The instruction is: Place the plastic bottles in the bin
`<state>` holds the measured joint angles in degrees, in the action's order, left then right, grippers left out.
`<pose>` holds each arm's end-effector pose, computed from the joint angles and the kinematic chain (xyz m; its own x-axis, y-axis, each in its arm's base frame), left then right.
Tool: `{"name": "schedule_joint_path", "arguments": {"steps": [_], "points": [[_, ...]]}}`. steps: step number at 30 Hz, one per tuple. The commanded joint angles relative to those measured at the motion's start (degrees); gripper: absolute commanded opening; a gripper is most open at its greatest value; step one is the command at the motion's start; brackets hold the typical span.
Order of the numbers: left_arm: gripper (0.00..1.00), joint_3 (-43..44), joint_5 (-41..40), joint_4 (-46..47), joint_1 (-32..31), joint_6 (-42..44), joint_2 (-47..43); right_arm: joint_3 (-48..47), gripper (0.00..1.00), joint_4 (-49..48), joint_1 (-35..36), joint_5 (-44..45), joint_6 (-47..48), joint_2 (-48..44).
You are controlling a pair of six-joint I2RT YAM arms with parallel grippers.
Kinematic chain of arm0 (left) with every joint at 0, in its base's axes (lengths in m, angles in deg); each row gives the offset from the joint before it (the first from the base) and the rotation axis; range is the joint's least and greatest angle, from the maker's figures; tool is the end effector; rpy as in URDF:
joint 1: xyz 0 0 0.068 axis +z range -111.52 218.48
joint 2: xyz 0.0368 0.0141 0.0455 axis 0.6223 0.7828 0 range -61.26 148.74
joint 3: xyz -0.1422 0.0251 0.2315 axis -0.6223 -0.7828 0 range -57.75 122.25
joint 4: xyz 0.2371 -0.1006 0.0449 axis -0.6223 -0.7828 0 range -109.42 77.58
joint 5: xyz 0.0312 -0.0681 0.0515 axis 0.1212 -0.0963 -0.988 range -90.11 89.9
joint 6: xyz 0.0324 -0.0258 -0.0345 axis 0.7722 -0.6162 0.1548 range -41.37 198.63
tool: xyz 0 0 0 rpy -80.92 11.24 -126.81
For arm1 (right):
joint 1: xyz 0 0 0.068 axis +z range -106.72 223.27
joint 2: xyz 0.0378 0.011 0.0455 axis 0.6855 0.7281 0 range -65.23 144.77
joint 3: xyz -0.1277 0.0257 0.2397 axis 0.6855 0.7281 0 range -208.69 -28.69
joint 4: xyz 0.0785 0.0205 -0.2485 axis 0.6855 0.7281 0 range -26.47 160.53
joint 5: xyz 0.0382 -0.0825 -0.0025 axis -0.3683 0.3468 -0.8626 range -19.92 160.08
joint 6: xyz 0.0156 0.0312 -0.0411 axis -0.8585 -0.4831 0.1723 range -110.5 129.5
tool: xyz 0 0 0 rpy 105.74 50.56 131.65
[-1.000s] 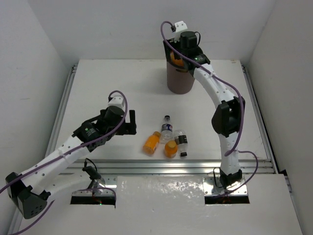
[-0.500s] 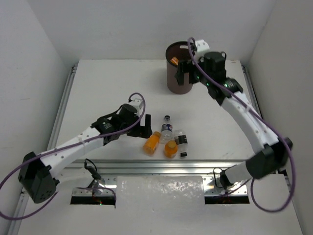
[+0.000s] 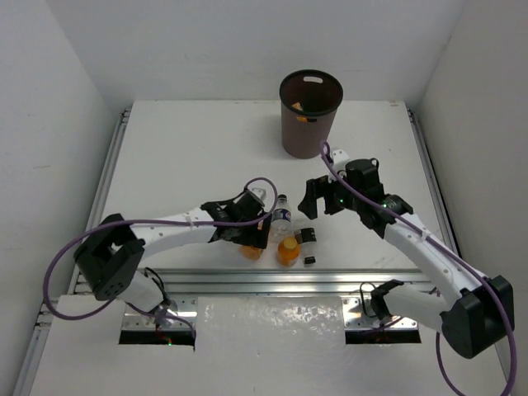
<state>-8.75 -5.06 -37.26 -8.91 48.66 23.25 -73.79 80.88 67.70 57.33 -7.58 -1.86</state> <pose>0.1940 -0.2064 0.1878 -0.8616 0.2014 -0.4659 0.3161 0.9311 -0.1821 0.2166 0.1069 0.2663 -0.6734 0.0088 -0.7393 -0.3860 0.8487 0.3616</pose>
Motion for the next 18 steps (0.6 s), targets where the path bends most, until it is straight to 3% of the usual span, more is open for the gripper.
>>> {"name": "schedule_joint_path", "arguments": {"steps": [1, 2, 6, 8, 10, 13, 18], "points": [[0.65, 0.7, -6.3, -0.4, -0.8, -3.4, 3.5, 0.1, 0.99, -3.8, 0.2, -3.0, -1.4, -4.8], [0.57, 0.4, -9.0, -0.8, -0.8, -4.0, 4.3, 0.4, 0.99, -3.8, 0.2, -3.2, -1.5, -5.3], [0.39, -0.6, -12.5, -2.5, -0.8, -5.7, 3.6, 0.5, 0.99, -4.3, 0.2, -5.7, -2.3, -6.0], [0.15, 0.0, -15.0, -4.6, -0.8, -6.8, 1.5, 0.8, 0.99, -6.1, 0.2, -8.9, -3.6, -5.4], [0.00, 0.4, -17.1, -5.6, -0.8, -7.8, -2.8, 1.0, 0.99, -8.2, 0.3, -14.9, -6.5, -4.8], [0.00, -0.6, -17.6, -3.3, -0.8, -7.6, -12.6, 1.7, 0.99, -15.0, 0.6, -18.5, -13.7, -3.6], [0.00, -10.1, -7.3, 15.9, -0.8, -2.5, -30.4, 0.2, 0.99, -24.5, 3.4, -21.0, -20.4, -0.4]]}}
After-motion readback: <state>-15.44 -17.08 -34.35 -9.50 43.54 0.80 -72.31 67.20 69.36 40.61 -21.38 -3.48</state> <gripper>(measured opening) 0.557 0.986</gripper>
